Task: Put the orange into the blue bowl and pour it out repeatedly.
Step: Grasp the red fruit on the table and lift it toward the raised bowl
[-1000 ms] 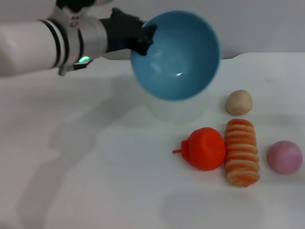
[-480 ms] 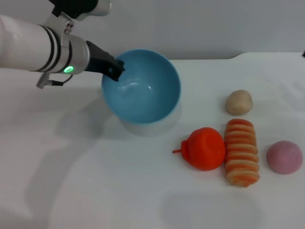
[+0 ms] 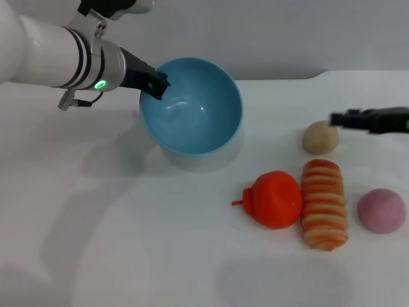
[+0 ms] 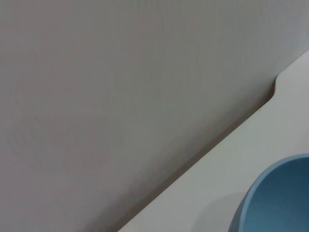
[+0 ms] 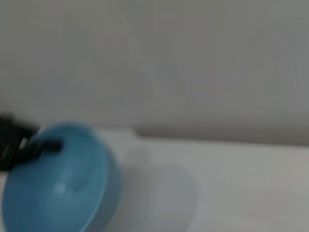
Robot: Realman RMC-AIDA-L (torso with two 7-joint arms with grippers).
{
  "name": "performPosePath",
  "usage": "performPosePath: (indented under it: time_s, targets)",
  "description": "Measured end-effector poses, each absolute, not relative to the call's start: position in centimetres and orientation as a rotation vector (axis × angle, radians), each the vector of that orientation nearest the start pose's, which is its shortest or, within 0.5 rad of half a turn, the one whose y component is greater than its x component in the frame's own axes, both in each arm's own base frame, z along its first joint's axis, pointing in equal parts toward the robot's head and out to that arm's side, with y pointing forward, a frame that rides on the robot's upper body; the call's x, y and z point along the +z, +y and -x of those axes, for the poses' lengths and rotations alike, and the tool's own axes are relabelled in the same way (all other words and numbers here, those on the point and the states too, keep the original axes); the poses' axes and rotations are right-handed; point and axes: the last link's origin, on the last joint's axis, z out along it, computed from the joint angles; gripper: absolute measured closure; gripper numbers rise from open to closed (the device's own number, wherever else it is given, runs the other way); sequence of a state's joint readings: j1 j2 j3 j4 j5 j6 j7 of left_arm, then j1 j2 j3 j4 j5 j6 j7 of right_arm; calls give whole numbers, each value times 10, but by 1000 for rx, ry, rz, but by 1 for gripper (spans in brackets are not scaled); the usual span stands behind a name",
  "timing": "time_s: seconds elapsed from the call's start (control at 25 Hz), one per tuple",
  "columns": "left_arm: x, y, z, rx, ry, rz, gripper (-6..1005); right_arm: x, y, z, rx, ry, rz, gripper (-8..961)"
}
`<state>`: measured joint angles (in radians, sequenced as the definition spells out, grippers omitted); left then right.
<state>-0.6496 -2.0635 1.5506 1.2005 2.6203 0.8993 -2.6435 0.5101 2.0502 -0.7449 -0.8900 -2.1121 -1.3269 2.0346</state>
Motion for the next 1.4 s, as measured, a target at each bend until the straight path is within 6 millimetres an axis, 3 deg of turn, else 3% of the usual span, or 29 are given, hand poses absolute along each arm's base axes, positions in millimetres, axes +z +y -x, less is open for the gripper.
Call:
performPosePath:
  time_s: [0.24, 0.52, 1.04, 1.4]
  targets:
    - [-23, 425, 148, 109, -600, 2337, 1001, 8, 364, -262, 355, 1169, 2527, 316]
    - [-23, 427, 145, 98, -592, 2332, 1001, -24, 358, -260, 313, 1257, 2601, 275]
    - [-23, 427, 147, 82, -595, 2320, 1001, -55, 357, -261, 229, 1242, 2659, 282]
    - [-26, 426, 150, 94, -591, 2323, 1001, -56, 355, -260, 231, 1205, 2685, 442]
